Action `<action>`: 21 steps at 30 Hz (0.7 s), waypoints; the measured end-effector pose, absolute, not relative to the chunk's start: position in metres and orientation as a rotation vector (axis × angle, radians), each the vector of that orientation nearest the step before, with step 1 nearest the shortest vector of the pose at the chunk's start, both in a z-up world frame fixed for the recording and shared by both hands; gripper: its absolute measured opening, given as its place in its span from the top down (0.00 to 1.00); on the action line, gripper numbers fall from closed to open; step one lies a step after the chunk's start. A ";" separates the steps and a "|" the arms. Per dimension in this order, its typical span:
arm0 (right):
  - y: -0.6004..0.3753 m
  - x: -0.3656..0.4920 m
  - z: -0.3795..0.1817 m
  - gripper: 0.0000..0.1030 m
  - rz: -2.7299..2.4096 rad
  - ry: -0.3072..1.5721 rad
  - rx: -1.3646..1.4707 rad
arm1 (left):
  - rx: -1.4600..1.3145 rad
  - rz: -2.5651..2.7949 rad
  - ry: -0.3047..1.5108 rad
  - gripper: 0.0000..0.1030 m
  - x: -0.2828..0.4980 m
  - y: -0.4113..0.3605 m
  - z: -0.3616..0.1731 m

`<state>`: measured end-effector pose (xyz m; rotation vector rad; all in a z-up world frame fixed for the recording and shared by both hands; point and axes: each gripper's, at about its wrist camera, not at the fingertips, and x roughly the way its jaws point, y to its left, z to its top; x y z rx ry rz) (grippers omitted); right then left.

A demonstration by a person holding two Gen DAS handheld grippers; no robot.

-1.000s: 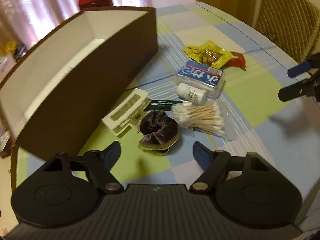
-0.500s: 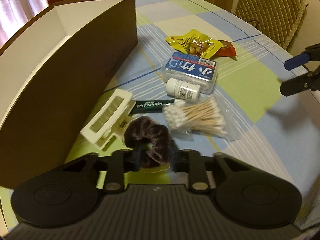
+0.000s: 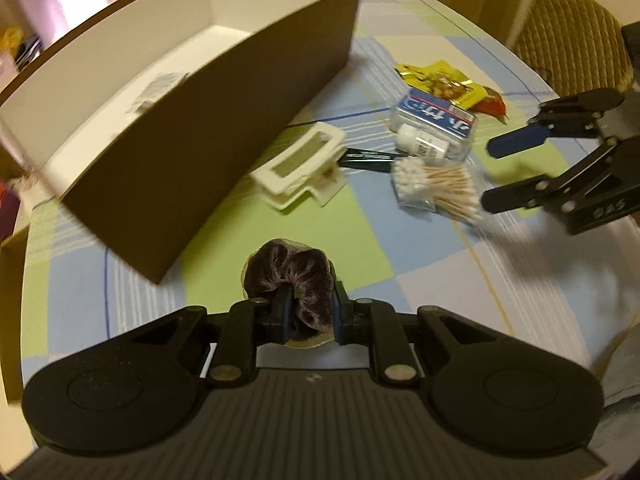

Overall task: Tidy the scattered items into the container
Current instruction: 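Grasp the brown scrunchie with the left tool while the right tool grasps the cotton swab bag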

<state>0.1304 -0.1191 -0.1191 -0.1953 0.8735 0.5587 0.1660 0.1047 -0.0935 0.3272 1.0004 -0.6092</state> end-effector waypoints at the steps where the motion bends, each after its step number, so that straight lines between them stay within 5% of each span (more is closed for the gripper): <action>1: -0.116 0.133 -0.123 0.33 0.563 0.877 -0.215 | 0.310 -0.603 1.002 0.85 0.165 0.108 -0.092; 5: -0.107 0.137 -0.138 0.34 0.555 0.898 -0.271 | 0.274 -0.580 1.006 0.85 0.162 0.117 -0.089; 6: -0.106 0.136 -0.140 0.50 0.552 0.909 -0.285 | 0.270 -0.576 1.007 0.85 0.161 0.119 -0.088; 7: -0.105 0.135 -0.141 0.53 0.559 0.919 -0.287 | 0.265 -0.573 1.008 0.85 0.160 0.121 -0.088; 21: -0.096 0.131 -0.138 0.53 0.564 0.965 -0.264 | 0.243 -0.569 1.010 0.85 0.153 0.121 -0.086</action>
